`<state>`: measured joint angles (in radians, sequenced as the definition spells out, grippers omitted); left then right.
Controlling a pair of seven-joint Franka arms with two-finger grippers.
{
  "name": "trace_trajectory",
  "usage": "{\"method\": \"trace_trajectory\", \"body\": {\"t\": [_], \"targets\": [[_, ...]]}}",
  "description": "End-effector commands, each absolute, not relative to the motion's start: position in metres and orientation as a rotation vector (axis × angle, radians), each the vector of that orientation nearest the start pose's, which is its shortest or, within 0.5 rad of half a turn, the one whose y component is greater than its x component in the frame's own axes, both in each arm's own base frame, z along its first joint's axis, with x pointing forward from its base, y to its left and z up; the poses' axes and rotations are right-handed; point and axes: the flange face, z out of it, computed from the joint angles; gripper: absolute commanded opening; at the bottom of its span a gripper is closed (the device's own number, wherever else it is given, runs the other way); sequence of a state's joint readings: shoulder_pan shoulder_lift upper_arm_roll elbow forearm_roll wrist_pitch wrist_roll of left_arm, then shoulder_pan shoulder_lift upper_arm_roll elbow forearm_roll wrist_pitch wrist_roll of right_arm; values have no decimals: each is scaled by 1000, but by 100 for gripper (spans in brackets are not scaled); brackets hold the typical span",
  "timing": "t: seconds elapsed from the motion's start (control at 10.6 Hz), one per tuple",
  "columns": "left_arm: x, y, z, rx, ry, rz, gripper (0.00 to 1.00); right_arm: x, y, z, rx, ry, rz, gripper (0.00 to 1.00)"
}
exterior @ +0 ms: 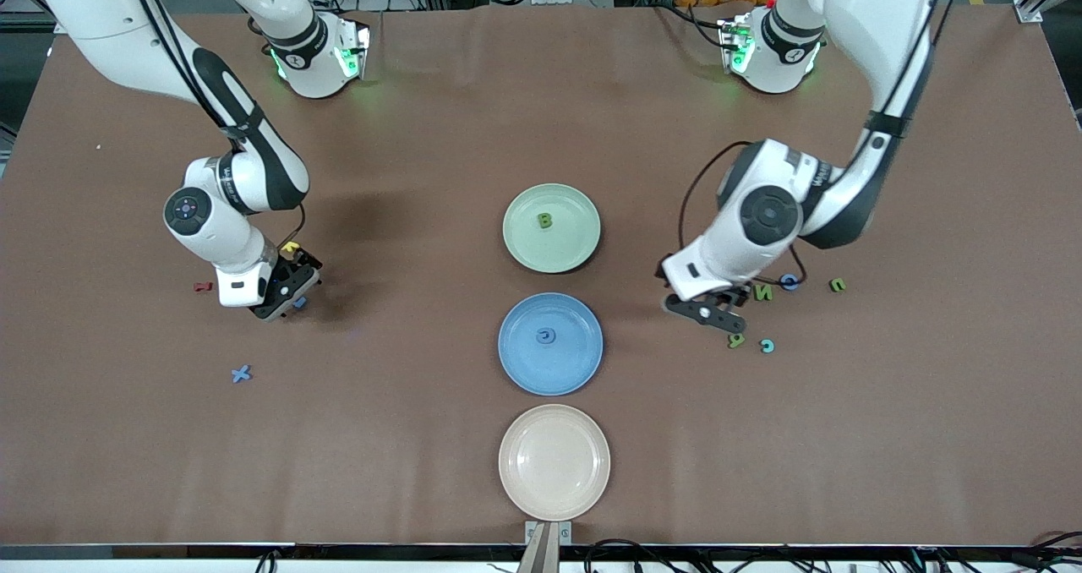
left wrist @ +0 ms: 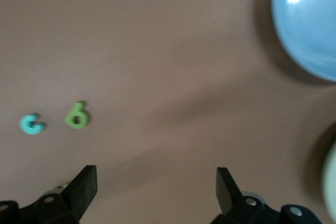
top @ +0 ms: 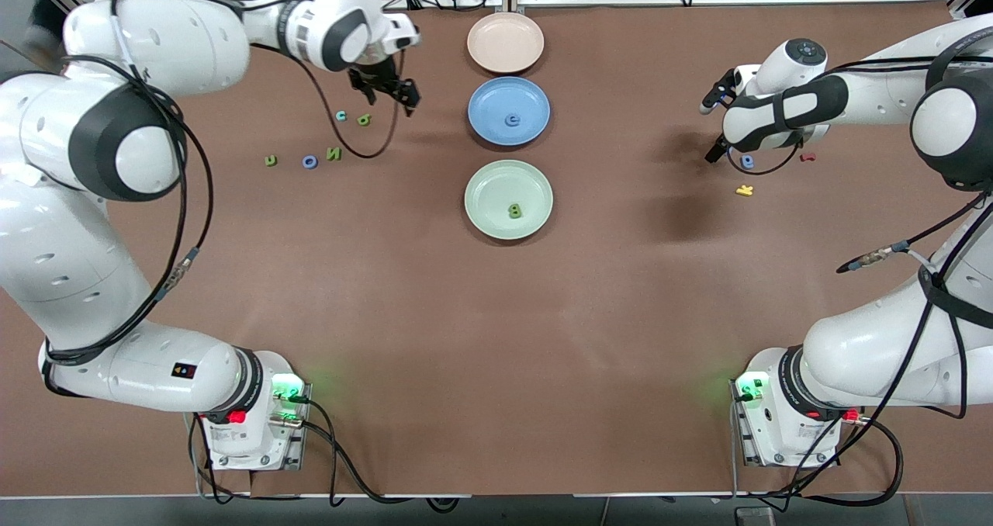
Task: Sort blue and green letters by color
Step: 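Grasp the blue a with the right gripper while the left gripper reaches b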
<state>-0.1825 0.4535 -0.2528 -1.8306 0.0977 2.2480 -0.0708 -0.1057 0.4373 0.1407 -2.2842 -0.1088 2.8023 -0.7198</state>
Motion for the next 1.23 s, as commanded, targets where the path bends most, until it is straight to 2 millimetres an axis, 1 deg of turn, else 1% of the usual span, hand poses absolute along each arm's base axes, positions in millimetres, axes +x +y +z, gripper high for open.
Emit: {"method": "trace_trajectory", "body": {"t": [0.0,0.09,0.19,0.28,0.38,0.47,0.57,0.66,0.76,0.94,1.04,1.13], "targets": [[603,-216,274,-3050,824,43,100,533,21,166,-2873,-1298,-163,100],[606,-196,262,-3020,875,-4,100,533,21,166,-2873,-1298,-165,95],[609,-182,248,-3004,926,-53,100,532,20,165,-2872,-1297,-156,61],[610,-178,235,-2995,973,-77,100,532,20,164,-2871,-1297,-151,40],[608,-178,225,-2983,1010,-109,100,532,20,164,-2872,-1295,-151,29],[607,-177,218,-2922,1094,-157,100,533,16,165,-2879,-1282,-153,24],[610,-165,212,-2885,1121,-177,100,533,15,165,-2884,-1271,-153,18],[612,-159,205,-2883,1123,-188,100,534,16,166,-2891,-1253,-158,16],[611,-162,199,-2870,1147,-202,100,534,17,166,-2904,-1222,-161,14],[609,-167,188,-2818,1218,-214,100,538,16,171,-2917,-1198,-176,14],[610,-168,186,-2817,1221,-215,100,541,15,177,-2946,-1127,-194,14],[608,-178,187,-2807,1244,-218,100,547,21,184,-2996,-973,-216,14]]}}
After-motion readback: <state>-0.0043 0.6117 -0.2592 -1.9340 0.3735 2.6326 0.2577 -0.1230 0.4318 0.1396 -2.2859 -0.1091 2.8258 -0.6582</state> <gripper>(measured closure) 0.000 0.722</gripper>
